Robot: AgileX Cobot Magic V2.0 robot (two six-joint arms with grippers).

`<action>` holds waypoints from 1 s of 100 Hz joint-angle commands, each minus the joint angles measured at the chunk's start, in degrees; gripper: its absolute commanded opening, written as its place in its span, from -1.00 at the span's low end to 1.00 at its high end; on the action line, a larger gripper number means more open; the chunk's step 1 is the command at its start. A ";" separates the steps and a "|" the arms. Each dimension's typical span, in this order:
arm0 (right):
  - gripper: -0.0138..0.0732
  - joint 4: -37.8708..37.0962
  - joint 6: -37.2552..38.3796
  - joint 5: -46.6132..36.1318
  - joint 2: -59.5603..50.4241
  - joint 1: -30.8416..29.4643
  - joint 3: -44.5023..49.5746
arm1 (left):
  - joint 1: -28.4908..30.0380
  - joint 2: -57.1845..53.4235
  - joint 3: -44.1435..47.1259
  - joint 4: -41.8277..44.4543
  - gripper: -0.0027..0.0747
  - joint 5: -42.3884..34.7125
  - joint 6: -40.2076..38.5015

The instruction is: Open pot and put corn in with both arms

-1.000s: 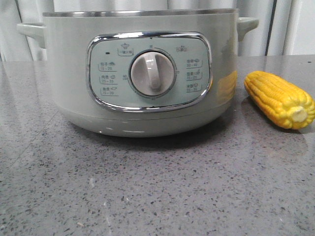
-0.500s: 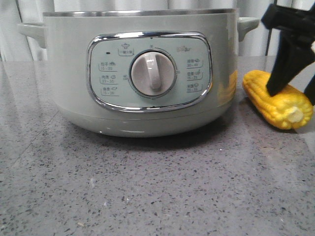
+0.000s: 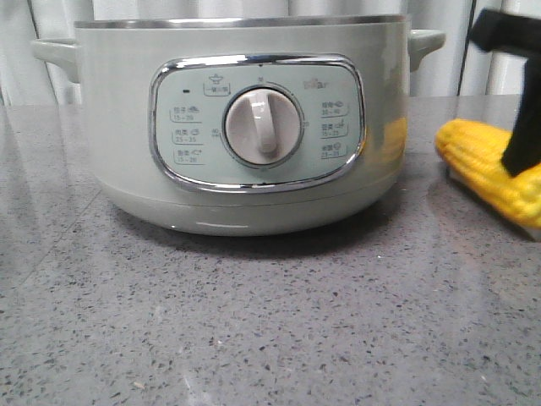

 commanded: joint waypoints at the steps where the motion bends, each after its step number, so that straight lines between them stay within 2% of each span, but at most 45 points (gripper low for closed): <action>1: -0.83 -0.40 -0.39 -0.29 -5.51 -0.45 -1.48 | 3.56 -1.41 1.73 -0.19 -0.98 -8.16 0.16; 20: -0.83 -3.85 3.61 -0.12 -15.92 -0.45 -1.72 | 9.53 -1.85 11.53 -5.75 -0.98 -14.45 0.16; 30: -0.83 -3.85 3.61 1.07 -19.66 -0.45 -3.34 | 9.97 -1.85 16.41 -8.27 -0.99 -19.05 0.16; 43: -0.83 -3.75 3.61 3.78 -21.74 -0.20 -8.08 | 8.65 -1.23 21.15 -8.27 -0.99 -19.71 -0.75; 69: -0.83 3.25 -0.68 8.50 -17.42 0.68 -20.75 | 3.13 7.60 24.60 -8.27 -0.98 -29.94 -0.85; 100: -0.83 3.39 -1.30 7.81 -5.99 12.67 -29.09 | -1.52 22.49 24.60 -8.27 -0.98 -44.81 -0.96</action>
